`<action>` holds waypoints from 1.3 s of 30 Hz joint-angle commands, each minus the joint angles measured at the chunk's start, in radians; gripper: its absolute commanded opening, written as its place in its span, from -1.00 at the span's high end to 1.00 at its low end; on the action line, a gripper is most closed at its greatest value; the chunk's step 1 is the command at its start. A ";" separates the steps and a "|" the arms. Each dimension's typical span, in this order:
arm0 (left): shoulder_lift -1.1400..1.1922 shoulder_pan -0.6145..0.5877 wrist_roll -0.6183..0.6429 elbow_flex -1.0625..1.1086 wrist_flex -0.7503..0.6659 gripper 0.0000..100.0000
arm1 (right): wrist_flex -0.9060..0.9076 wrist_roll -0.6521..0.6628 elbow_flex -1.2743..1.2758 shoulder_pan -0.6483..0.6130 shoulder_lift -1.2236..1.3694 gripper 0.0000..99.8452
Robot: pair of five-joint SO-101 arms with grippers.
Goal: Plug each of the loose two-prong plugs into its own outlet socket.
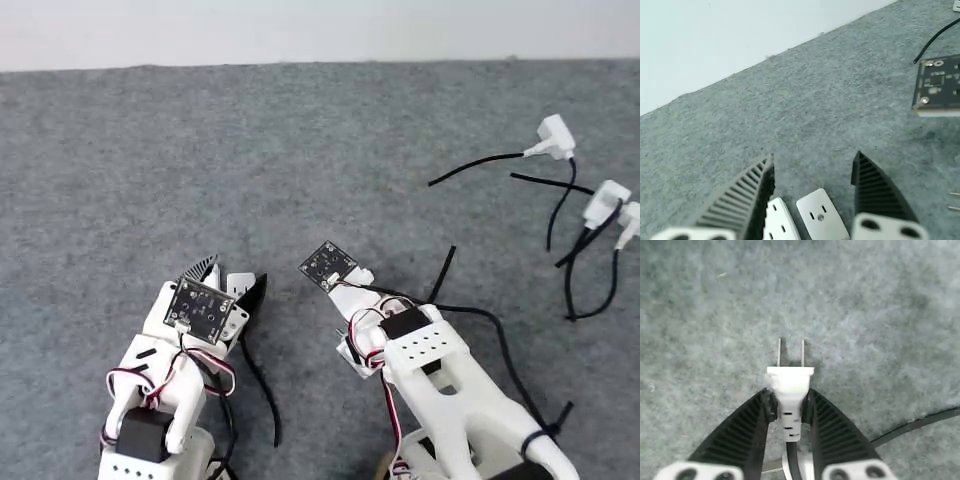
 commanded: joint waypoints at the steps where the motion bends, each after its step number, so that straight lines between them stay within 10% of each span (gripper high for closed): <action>1: 0.003 0.000 0.009 -0.008 -0.029 0.51 | 0.015 -0.012 -0.008 -0.018 -0.018 0.85; 39: 0.005 0.002 0.009 0.013 -0.057 0.51 | 0.013 -0.014 -0.020 -0.018 0.031 0.98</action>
